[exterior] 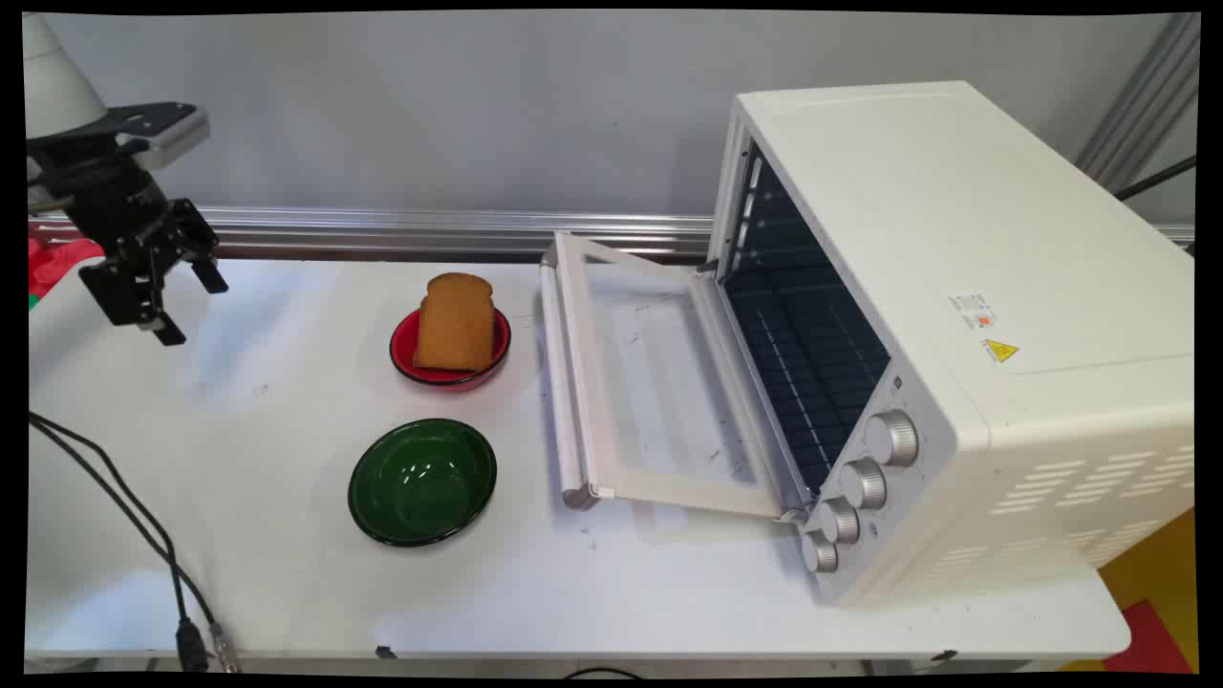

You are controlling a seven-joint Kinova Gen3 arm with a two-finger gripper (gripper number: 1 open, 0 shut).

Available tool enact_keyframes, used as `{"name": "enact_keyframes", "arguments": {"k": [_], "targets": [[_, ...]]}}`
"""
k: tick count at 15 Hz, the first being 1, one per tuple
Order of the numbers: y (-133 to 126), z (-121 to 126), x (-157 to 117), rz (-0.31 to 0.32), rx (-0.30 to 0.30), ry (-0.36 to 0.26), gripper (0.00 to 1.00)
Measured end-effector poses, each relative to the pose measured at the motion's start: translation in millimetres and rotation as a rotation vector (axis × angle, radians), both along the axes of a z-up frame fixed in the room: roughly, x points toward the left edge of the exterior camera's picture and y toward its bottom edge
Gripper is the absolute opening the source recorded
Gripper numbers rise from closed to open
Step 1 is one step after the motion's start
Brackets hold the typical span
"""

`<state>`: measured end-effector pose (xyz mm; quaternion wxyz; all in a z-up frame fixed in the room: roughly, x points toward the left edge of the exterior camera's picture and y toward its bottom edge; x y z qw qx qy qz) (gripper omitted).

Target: Close the oven

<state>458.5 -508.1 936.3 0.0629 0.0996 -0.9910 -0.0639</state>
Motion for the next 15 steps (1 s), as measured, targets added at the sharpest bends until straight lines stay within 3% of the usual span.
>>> {"name": "enact_keyframes", "arguments": {"k": [9,12,15], "targets": [[2,-6,-18,-0.031,0.046,0.077,1.00],[7,2,-41,-0.010,0.036,0.140,1.00],[21,12,-77,0.060,-0.007,0.226,1.00]]}}
